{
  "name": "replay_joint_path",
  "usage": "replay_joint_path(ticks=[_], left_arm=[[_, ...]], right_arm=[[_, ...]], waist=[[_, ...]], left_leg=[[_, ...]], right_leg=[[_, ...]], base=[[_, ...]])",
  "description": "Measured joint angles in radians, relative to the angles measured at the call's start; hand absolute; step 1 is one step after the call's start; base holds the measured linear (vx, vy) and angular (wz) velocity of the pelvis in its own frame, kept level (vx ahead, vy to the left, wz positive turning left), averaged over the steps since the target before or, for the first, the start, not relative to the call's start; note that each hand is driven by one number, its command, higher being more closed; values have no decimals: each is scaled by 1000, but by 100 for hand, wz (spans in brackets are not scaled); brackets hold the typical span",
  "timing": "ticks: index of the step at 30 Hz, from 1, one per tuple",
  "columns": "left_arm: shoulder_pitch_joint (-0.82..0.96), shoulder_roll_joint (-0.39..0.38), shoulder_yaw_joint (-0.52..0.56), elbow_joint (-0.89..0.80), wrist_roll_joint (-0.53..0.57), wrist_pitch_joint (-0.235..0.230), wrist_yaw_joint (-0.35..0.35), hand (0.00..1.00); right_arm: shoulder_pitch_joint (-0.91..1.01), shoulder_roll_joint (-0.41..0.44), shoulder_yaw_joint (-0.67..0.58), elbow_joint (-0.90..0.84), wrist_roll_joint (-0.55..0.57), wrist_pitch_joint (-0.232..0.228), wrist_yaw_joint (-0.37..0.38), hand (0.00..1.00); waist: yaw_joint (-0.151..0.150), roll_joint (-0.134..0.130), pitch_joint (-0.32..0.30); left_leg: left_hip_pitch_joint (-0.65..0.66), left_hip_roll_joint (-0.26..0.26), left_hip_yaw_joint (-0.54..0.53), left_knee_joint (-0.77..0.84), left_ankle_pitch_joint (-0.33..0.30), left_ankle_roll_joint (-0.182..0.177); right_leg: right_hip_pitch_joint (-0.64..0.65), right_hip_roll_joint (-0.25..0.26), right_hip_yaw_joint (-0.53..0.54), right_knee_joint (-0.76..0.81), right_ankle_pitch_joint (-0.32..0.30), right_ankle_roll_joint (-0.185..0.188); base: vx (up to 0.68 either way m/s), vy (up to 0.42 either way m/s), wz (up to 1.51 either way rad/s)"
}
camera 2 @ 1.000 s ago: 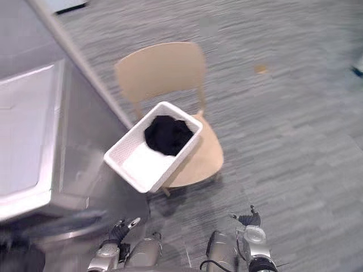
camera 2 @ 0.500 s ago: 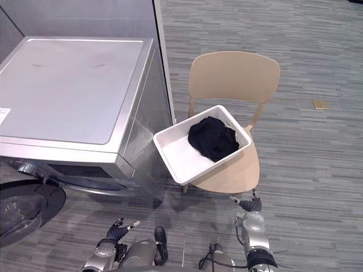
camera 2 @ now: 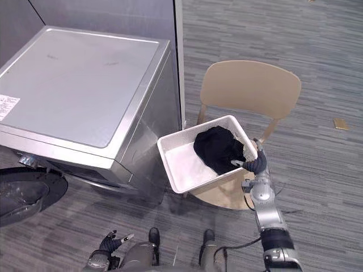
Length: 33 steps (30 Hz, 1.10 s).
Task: Pick up the laundry basket with both hands and put the clothes into the washing machine.
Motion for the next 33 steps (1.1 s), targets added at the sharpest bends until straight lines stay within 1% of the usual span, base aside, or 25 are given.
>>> replay_joint_path(ticks=[1, 2, 3, 4, 5, 6, 7, 8, 10, 11, 14, 17, 18, 20, 21, 23, 25, 26, 27, 30, 33], left_arm=[[-13, 0, 0, -1, -1, -3, 1, 0], [-20, 0, -1, 0, -1, -5, 0, 0], [-35, 1, -1, -3, -2, -8, 1, 0], [-52, 1, -1, -5, -3, -14, 2, 0], [-54, 1, -1, -5, -4, -15, 2, 0], [-69, 1, -2, -5, -6, -18, 3, 0], [-72, 3, -2, -13, -13, -21, 4, 0], [-79, 7, -4, -21, -24, -26, 6, 0], [-90, 12, -15, -31, -47, -33, 22, 0], [-91, 12, -19, -35, -57, -35, 23, 0], [-121, 7, -25, -46, -94, -42, 25, 0], [-161, 5, -19, -81, -119, -47, 31, 0], [-181, -2, -16, -93, -124, -52, 37, 0], [-203, -20, -1, -122, -143, -53, 43, 0], [-220, -39, 16, -144, -160, -60, 45, 0], [-225, -50, 21, -164, -165, -62, 46, 0], [-225, -61, 27, -186, -202, -64, 47, 0], [-225, -69, 48, -189, -221, -63, 49, 0], [-225, -75, 57, -189, -228, -62, 50, 0], [-225, -81, 61, -187, -229, -60, 49, 0], [-224, -92, 60, -181, -228, -58, 43, 0]], right_arm=[[-80, -37, 36, 66, -5, 0, 7, 0], [-120, -55, 53, 96, -8, 0, 11, 0], [-195, -93, 84, 154, -11, 0, 18, 0], [-261, -127, 113, 210, -18, -1, 19, 0], [-276, -134, 119, 223, -18, -1, 19, 0], [-338, -160, 138, 279, -18, 0, 19, 0], [-382, -172, 146, 318, -18, 0, 19, 0], [-417, -183, 149, 350, -17, 2, 20, 0], [-511, -202, 175, 433, -13, 9, 20, 0], [-526, -205, 179, 445, -3, 13, 20, 0], [-603, -230, 208, 493, 20, 24, 16, 0], [-672, -257, 256, 494, 24, 24, 0, 0], [-692, -276, 271, 490, 24, 23, -11, 100], [-720, -302, 294, 487, 24, 22, -24, 100], [-730, -318, 316, 480, 26, 23, -36, 100], [-734, -327, 328, 472, 36, 23, -46, 100], [-735, -343, 328, 452, 106, 23, -51, 100], [-735, -342, 328, 439, 141, 23, -51, 100], [-734, -336, 328, 435, 177, 19, -50, 100], [-718, -317, 324, 396, 222, 19, -43, 100], [-653, -256, 311, 348, 287, 21, -9, 100]], waist=[[3, 4, 23], [5, 9, 36], [15, 18, 62], [32, 29, 93], [33, 33, 98], [33, 50, 127], [38, 60, 148], [52, 63, 168], [60, 75, 206], [60, 77, 209], [77, 82, 223], [78, 85, 227], [78, 86, 228], [74, 84, 229], [73, 82, 231], [71, 80, 232], [67, 78, 232], [65, 73, 232], [62, 69, 232], [56, 62, 231], [56, 57, 231]], left_leg=[[-24, -5, -17, -1, 14, 1], [-35, -7, -25, -1, 18, 0], [-63, -9, -31, -3, 28, 0], [-82, -15, -42, -8, 46, 2], [-87, -18, -47, -11, 51, 2], [-105, -27, -67, -30, 75, 4], [-118, -30, -76, -43, 88, 4], [-130, -35, -78, -57, 106, 3], [-175, -41, -80, -96, 148, 7], [-185, -43, -80, -107, 158, 7], [-243, -58, -70, -177, 212, 12], [-311, -61, -52, -242, 254, 11], [-340, -61, -33, -251, 269, 14], [-379, -63, -8, -250, 272, 14], [-398, -68, 2, -248, 289, 22], [-407, -75, 2, -246, 290, 22], [-413, -77, 5, -245, 290, 22], [-411, -77, 7, -245, 290, 22], [-411, -76, 7, -245, 290, 22], [-406, -75, 7, -244, 298, 20], [-365, -73, 7, -245, 304, 26]], right_leg=[[-14, 0, -15, 2, 1, -1], [-21, -1, -23, 3, 2, -4], [-42, -2, -30, 4, 6, -9], [-58, -6, -38, 4, 11, -17], [-62, -8, -42, 4, 11, -17], [-75, -17, -58, 6, 12, -18], [-92, -20, -65, 11, 13, -19], [-116, -28, -67, 25, 13, -19], [-192, -45, -68, 65, 11, -21], [-211, -50, -68, 75, 11, -22], [-331, -74, -52, 133, 4, -27], [-448, -101, -53, 184, -1, -28], [-487, -110, -53, 204, -1, -29], [-532, -124, -54, 227, -4, -29], [-557, -136, -54, 249, -11, -27], [-570, -146, -53, 265, -17, -26], [-573, -151, -56, 268, -20, -25], [-573, -151, -55, 269, -20, -25], [-573, -151, -55, 270, -22, -26], [-570, -150, -55, 274, -23, -27], [-526, -148, -55, 273, -24, -27]], base=[[-4, -55, 50], [-56, -24, 42], [-67, -3, 31], [-61, 5, 27], [-70, 3, 41], [-87, 5, 42], [-137, 13, 42], [-121, 14, 23], [-138, 7, 18], [-139, -1, 13], [-129, 2, 10], [-118, -34, 20], [-89, -48, 22], [-71, -31, 22], [-57, -17, 23], [-22, -10, 16], [-2, -15, 7], [0, 0, 0], [0, 0, 0], [0, 0, 0], [27, -24, -2]])
